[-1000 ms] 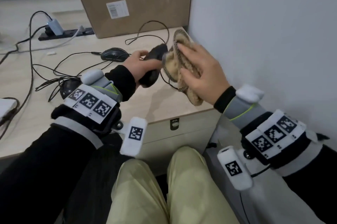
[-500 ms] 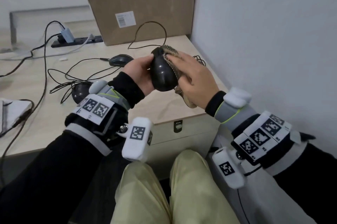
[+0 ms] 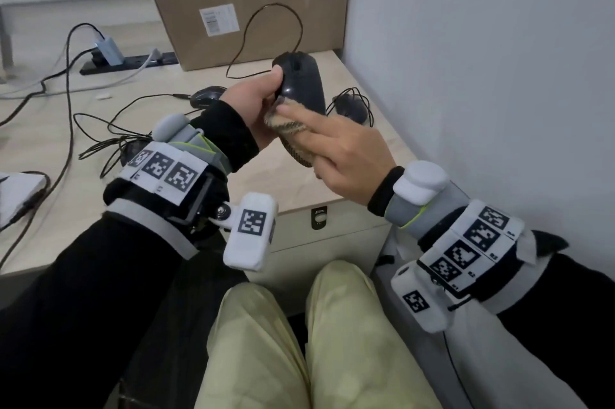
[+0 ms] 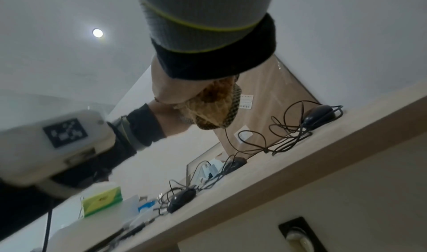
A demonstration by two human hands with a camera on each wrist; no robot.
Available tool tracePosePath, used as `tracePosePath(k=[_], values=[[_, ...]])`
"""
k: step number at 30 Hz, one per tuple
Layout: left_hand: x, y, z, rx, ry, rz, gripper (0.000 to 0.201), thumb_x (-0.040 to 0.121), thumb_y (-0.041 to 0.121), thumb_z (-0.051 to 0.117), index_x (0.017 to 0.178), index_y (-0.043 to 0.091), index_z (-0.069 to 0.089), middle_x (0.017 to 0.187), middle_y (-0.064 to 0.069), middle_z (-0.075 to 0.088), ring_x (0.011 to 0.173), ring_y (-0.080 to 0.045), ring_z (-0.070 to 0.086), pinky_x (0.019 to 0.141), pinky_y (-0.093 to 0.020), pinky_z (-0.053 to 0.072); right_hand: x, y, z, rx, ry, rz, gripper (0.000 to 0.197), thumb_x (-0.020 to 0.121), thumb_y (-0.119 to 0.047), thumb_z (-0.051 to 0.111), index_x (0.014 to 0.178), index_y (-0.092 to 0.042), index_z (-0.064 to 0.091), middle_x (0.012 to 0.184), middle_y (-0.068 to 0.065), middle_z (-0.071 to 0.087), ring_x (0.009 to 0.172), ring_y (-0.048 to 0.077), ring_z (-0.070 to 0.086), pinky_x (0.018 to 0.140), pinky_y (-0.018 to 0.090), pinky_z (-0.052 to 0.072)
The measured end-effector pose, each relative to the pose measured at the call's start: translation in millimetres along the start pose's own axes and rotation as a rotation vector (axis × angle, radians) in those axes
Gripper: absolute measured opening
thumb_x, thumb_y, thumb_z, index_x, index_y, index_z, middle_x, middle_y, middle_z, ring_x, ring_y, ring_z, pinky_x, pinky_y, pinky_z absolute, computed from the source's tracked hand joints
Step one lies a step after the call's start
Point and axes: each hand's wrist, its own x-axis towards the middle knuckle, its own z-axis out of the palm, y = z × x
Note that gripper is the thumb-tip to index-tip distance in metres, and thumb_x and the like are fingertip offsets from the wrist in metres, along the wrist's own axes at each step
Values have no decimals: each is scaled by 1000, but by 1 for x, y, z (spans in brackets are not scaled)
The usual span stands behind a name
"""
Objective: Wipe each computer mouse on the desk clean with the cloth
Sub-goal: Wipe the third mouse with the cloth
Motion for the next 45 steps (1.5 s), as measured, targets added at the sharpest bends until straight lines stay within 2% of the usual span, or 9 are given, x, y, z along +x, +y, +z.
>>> tracePosePath(k=[5,10,15,20,24,29,33,40,45], values=[[-7,-20,-8,96,-81,-33,32,101,23,31,109,7,58,91,-5,71,83,-16,69,73,-29,57,9,19,-9,244,46,276,54,74,-6,38,122,-17,60,135,1,54,122,12,49,103,22,38],[-14,-19,-12,230,-156,-51,25,97,20,38,101,10,60,81,-1,70,74,-14,67,67,-24,54,17,52,-18,278,-14,501,62,69,-10,37,128,-10,54,133,9,54,123,23,49,105,22,32],[-12,1,-14,347,62,-60,64,72,32,60,124,-5,54,108,-22,59,97,-34,58,103,-49,43,29,49,-40,437,-185,389,67,71,-8,48,138,-10,41,140,0,41,130,7,36,107,6,20],[-14,13,-24,782,-17,121,46,67,59,62,84,17,68,81,-9,66,75,-23,61,79,-39,49,44,39,-40,412,-382,292,61,83,-8,65,138,-12,40,135,-2,47,121,4,43,97,4,27],[-16,14,-33,861,42,182,38,79,54,60,69,18,64,57,8,57,53,-7,52,57,-25,40,50,37,-35,463,-408,355,34,84,-14,65,117,-14,55,85,-20,56,71,-11,54,74,16,44],[-21,3,-38,701,119,147,35,83,49,58,62,23,70,53,12,62,48,-3,56,53,-23,41,49,40,-35,365,-381,410,25,89,-27,60,79,-5,59,80,15,68,71,26,59,73,39,49],[-19,0,-38,613,247,130,35,88,43,58,65,20,69,53,10,64,51,-8,59,58,-24,43,50,45,-33,268,-306,461,36,89,-32,59,59,-21,43,59,-1,53,67,23,49,65,34,36],[-15,3,-50,607,514,91,34,87,48,57,79,15,65,79,-1,64,70,-15,57,65,-23,42,38,81,-40,-13,-113,644,29,88,-43,55,81,-15,60,79,8,59,93,33,54,79,38,39],[-14,9,-69,765,676,-21,62,93,50,42,123,-1,57,128,-21,56,120,-32,51,101,-32,35,26,103,-58,-98,27,890,26,88,-42,52,80,-18,54,99,16,66,100,36,55,84,40,40]])
